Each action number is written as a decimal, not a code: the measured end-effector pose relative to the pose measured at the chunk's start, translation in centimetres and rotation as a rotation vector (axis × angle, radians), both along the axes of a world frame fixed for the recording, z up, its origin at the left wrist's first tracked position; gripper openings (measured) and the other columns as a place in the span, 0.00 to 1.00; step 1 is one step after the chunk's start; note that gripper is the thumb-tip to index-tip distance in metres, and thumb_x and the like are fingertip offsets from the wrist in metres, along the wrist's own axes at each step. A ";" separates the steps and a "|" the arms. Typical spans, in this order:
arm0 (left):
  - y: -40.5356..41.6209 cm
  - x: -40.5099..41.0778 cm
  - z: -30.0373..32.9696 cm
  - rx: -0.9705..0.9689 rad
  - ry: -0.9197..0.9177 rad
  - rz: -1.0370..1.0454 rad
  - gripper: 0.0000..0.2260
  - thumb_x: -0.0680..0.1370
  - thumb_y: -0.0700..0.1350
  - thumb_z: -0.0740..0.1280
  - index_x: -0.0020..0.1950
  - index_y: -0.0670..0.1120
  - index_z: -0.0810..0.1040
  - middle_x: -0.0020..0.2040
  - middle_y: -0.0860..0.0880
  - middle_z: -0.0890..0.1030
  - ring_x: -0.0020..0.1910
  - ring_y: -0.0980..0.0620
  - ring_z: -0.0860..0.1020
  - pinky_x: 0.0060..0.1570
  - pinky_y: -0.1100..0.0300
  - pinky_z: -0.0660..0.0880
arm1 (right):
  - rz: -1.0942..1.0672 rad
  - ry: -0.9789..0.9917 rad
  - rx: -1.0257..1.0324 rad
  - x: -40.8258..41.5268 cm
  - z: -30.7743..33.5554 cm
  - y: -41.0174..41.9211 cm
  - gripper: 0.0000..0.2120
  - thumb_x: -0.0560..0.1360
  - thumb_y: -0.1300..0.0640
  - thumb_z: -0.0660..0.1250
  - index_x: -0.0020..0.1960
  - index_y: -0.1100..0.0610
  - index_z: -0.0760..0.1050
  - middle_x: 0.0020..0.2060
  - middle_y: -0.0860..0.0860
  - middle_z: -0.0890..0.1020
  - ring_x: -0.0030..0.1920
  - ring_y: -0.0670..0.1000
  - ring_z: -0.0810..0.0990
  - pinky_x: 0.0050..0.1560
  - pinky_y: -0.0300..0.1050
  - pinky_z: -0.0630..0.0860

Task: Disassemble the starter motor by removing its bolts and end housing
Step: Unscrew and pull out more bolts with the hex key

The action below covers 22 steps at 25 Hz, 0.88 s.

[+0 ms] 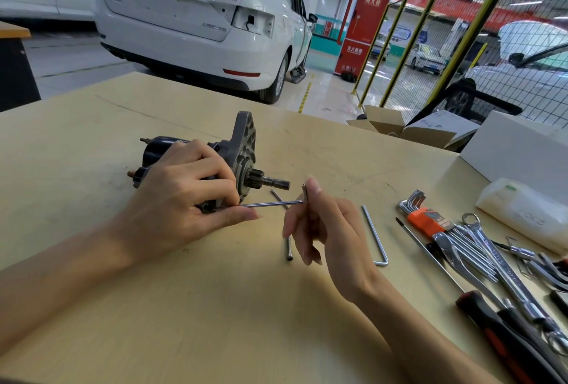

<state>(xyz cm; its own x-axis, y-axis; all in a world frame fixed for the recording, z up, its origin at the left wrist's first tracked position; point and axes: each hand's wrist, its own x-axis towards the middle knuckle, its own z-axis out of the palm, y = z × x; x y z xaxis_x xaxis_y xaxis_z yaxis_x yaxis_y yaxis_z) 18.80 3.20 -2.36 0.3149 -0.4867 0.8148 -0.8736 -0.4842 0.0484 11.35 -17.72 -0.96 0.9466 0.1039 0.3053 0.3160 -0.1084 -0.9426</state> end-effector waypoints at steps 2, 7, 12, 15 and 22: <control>0.0 0.0 0.0 0.006 -0.004 0.005 0.17 0.75 0.58 0.69 0.33 0.47 0.81 0.38 0.54 0.79 0.44 0.50 0.74 0.44 0.48 0.70 | 0.017 -0.013 0.006 0.0 0.0 -0.1 0.28 0.76 0.40 0.58 0.30 0.61 0.77 0.19 0.54 0.70 0.21 0.49 0.67 0.26 0.35 0.65; 0.0 -0.1 0.0 0.005 0.001 0.011 0.18 0.75 0.59 0.69 0.34 0.47 0.81 0.39 0.54 0.80 0.45 0.51 0.74 0.46 0.50 0.70 | 0.050 -0.059 0.001 0.0 0.0 -0.2 0.23 0.73 0.45 0.59 0.32 0.61 0.77 0.19 0.53 0.70 0.21 0.49 0.66 0.26 0.36 0.64; -0.1 -0.1 0.0 0.009 0.002 0.014 0.17 0.76 0.57 0.68 0.34 0.47 0.82 0.39 0.54 0.80 0.45 0.52 0.74 0.46 0.51 0.69 | 0.053 -0.037 -0.027 0.0 -0.1 -0.2 0.13 0.71 0.59 0.57 0.35 0.62 0.78 0.20 0.54 0.69 0.22 0.51 0.66 0.26 0.36 0.64; -0.2 -0.1 0.0 0.002 0.003 0.018 0.18 0.76 0.57 0.67 0.34 0.47 0.81 0.39 0.54 0.80 0.45 0.51 0.74 0.46 0.50 0.69 | 0.031 -0.030 -0.031 0.1 -0.1 -0.2 0.15 0.70 0.62 0.54 0.40 0.63 0.80 0.21 0.54 0.69 0.23 0.51 0.66 0.26 0.37 0.65; -0.1 -0.1 0.1 0.003 0.019 0.008 0.19 0.78 0.57 0.65 0.33 0.47 0.82 0.38 0.54 0.80 0.45 0.52 0.73 0.46 0.51 0.68 | -0.021 -0.056 -0.023 0.1 -0.2 -0.1 0.16 0.72 0.63 0.54 0.44 0.60 0.82 0.21 0.55 0.70 0.22 0.49 0.66 0.25 0.34 0.64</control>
<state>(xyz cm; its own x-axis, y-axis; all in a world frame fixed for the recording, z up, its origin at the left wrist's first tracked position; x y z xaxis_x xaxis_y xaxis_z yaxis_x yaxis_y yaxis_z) 18.70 3.07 -2.29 0.3340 -0.4865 0.8073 -0.8688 -0.4910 0.0635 11.47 -17.79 -1.12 0.9302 0.0919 0.3554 0.3653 -0.1369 -0.9208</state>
